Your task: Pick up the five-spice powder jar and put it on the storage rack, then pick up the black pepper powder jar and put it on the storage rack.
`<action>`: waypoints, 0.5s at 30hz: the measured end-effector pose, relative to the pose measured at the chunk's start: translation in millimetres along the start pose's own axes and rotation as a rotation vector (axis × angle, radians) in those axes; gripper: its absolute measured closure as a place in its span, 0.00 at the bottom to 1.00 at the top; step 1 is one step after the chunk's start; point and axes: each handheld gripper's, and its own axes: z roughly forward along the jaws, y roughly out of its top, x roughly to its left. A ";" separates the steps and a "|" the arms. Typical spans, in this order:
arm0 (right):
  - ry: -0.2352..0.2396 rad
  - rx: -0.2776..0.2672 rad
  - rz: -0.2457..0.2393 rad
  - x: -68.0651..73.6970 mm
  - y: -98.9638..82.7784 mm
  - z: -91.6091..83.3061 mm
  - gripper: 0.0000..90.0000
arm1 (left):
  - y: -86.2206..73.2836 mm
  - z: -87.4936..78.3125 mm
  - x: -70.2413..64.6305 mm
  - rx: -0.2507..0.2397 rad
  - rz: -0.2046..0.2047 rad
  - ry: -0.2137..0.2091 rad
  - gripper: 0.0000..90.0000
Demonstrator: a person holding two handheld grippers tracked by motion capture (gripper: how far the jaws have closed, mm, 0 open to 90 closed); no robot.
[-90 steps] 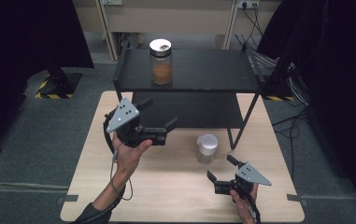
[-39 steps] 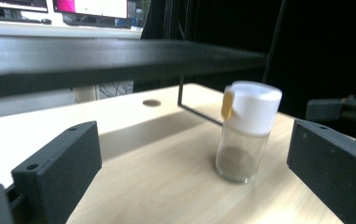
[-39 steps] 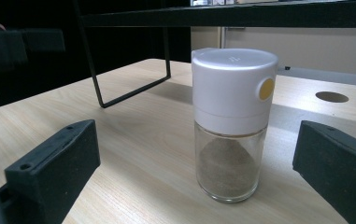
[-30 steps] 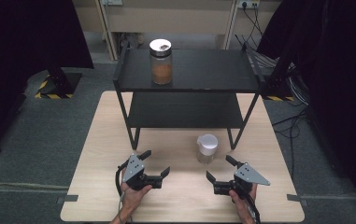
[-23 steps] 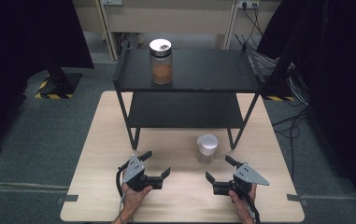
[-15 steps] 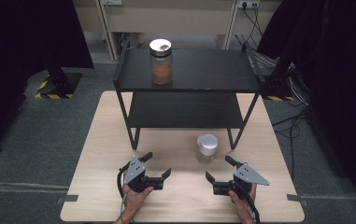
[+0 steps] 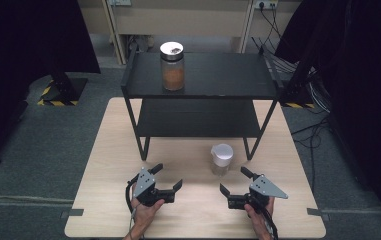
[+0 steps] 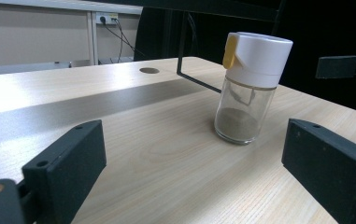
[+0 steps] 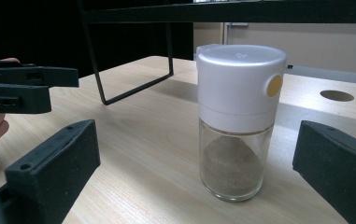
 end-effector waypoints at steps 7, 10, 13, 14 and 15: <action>-0.002 -0.002 -0.001 0.1 -0.2 -0.3 0.01 | 0.7 1.5 -0.9 0.007 0.009 -0.003 0.06; -0.003 -0.001 0.000 0.1 -0.2 0.0 0.01 | 0.8 1.5 -0.9 0.007 0.008 -0.003 0.06; -0.004 -0.002 -0.002 0.5 -0.2 -0.2 0.01 | 0.7 1.7 -1.1 0.007 0.007 -0.001 0.05; -0.004 -0.001 -0.002 0.3 -0.2 0.0 0.01 | 0.9 1.8 -1.2 0.008 0.006 0.001 0.04; -0.004 -0.001 -0.002 0.2 -0.3 0.0 0.01 | 0.8 1.8 -1.5 0.007 0.005 0.003 0.04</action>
